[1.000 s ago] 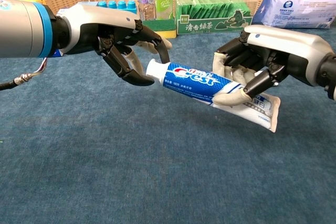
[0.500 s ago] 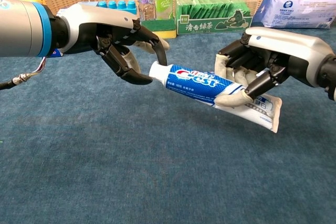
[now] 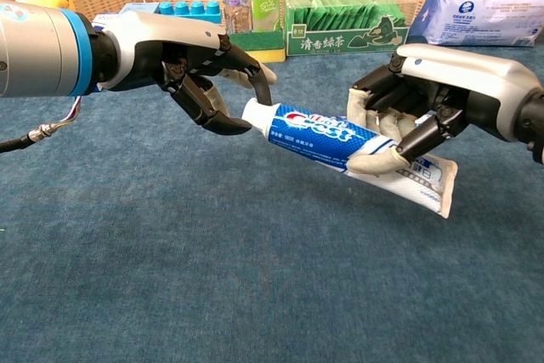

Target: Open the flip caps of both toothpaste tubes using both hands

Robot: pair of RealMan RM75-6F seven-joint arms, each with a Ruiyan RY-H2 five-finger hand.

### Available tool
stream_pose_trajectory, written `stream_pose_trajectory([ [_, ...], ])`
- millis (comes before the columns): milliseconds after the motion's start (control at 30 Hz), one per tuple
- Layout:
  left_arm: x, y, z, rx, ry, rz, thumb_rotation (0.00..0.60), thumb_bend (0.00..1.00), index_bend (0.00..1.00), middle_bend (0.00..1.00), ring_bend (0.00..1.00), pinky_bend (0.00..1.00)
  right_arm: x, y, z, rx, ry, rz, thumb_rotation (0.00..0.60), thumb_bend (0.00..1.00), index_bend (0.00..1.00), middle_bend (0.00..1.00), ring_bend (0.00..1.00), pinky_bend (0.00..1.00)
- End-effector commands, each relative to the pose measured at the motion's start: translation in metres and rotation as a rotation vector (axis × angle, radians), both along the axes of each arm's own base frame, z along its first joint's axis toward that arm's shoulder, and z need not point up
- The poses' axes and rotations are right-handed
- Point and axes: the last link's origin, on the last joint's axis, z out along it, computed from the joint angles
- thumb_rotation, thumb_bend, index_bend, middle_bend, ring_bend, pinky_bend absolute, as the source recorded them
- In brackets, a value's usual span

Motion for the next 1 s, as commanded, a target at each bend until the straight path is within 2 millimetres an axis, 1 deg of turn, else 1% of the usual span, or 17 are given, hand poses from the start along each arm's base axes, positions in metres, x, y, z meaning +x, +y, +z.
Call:
stream_pose_trajectory([
  [33,0.0,0.0,0.0,0.001,0.004,0.0,0.6,0.34,0.42,0.11,0.07,0.32,-0.001,0.0,0.0,-0.002,0.003,-0.001,0.6,0.44,0.91,0.72,0.67,0.74],
  [400,-0.002,-0.001,0.002,0.004,0.013,0.003,0.6,0.34,0.46,0.12,0.07,0.32,-0.003,-0.004,0.001,-0.024,0.018,-0.01,0.6,0.44,0.91,0.72,0.67,0.74],
  [1000,-0.009,0.001,0.008,0.012,0.019,0.02,0.6,0.34,0.48,0.12,0.07,0.33,-0.005,-0.013,0.002,-0.073,0.054,-0.033,0.6,0.45,0.91,0.73,0.68,0.74],
])
